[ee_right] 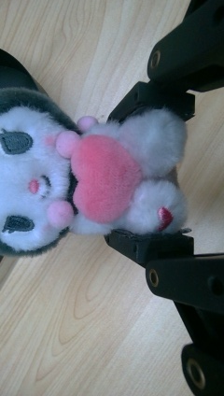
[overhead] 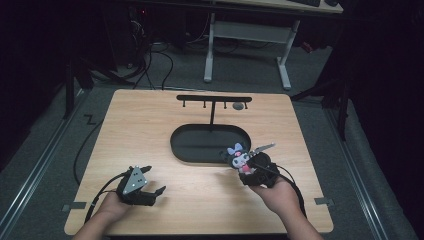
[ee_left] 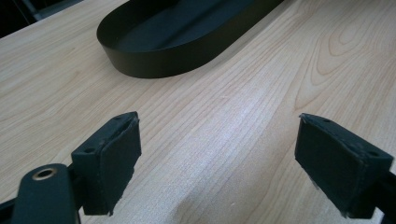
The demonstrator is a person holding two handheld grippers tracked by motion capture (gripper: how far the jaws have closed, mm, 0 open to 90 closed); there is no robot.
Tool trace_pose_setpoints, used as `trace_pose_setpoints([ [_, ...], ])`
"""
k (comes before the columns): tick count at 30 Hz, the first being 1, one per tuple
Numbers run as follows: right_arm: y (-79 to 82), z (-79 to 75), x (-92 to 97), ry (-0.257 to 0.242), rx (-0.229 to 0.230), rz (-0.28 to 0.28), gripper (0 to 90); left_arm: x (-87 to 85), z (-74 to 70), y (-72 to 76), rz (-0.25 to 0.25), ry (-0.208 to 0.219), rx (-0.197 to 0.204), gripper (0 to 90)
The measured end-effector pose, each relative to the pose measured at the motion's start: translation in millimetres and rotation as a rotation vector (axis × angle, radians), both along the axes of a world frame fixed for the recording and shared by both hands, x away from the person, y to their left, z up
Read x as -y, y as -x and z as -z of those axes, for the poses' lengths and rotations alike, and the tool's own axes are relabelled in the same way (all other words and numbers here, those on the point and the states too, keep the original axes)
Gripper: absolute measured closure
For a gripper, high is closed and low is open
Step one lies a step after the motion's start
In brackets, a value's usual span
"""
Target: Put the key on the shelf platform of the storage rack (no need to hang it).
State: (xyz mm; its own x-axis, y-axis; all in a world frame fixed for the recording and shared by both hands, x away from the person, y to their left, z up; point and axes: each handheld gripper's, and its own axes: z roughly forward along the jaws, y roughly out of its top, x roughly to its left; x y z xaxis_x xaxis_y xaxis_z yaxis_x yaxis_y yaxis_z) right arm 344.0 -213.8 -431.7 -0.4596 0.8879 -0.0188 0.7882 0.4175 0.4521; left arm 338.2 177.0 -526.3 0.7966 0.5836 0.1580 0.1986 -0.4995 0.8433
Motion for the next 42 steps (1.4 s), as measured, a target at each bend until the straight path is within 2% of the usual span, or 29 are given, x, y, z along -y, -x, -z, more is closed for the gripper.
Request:
trace_pose_setpoints([
  [12, -16.1, 0.2, -7.1, -0.007, 0.007, 0.002, 48.0, 0.1, 0.0, 0.3, 0.001, -0.002, 0.001, 15.4],
  [29, -46.8, 6.0, -15.8, -0.015, 0.013, 0.019, 48.0, 0.0, 0.1, 1.0, 0.004, -0.004, 0.006, 15.4],
  [42, -66.1, 5.6, -27.1, 0.005, 0.016, 0.013, 48.0, -1.1, 0.0, 0.9, 0.001, 0.006, 0.007, 15.4],
])
